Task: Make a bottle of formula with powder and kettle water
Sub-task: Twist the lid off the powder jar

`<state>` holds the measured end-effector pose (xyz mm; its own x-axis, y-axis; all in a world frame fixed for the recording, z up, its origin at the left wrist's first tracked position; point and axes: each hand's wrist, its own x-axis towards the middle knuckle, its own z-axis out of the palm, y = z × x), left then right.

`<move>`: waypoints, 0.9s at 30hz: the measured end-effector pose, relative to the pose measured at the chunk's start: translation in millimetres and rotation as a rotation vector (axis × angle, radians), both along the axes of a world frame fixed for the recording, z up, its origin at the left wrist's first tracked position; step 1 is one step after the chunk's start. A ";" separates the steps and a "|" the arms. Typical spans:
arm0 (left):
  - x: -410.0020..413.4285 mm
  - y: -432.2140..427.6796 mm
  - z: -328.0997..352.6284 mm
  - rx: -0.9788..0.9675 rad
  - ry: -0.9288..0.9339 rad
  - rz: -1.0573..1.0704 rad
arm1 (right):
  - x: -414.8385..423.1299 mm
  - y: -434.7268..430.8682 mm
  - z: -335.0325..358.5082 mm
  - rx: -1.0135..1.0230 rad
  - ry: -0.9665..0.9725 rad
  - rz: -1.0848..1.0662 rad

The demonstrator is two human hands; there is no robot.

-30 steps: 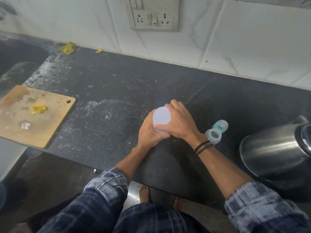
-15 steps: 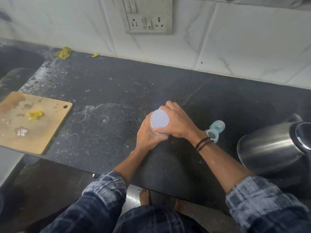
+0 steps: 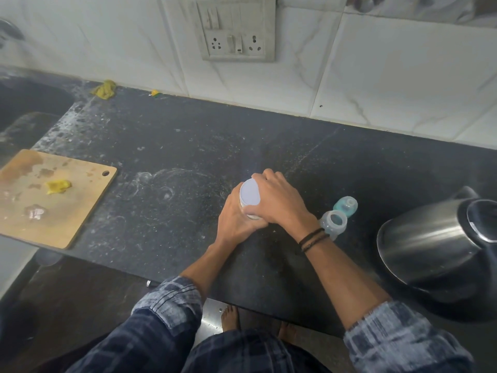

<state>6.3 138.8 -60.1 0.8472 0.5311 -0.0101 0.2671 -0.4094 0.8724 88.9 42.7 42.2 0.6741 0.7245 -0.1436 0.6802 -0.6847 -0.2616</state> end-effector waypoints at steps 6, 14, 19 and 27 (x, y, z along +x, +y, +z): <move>0.3 0.6 -2.7 0.006 -0.003 0.003 | 12.1 -1.1 7.6 -0.031 0.167 0.068; 0.8 1.5 -5.4 0.012 -0.041 -0.010 | 0.3 -1.6 5.5 0.068 0.126 -0.038; 1.5 1.3 -5.1 0.034 -0.042 -0.017 | -3.4 -1.8 10.4 0.129 0.154 -0.041; 1.4 2.2 -6.7 0.020 -0.063 -0.023 | -5.9 -5.0 8.3 0.189 0.134 -0.045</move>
<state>7.7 141.0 -66.7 0.8580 0.5108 0.0536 0.2025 -0.4323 0.8787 83.0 37.7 50.5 0.6904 0.7166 -0.0991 0.6004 -0.6440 -0.4741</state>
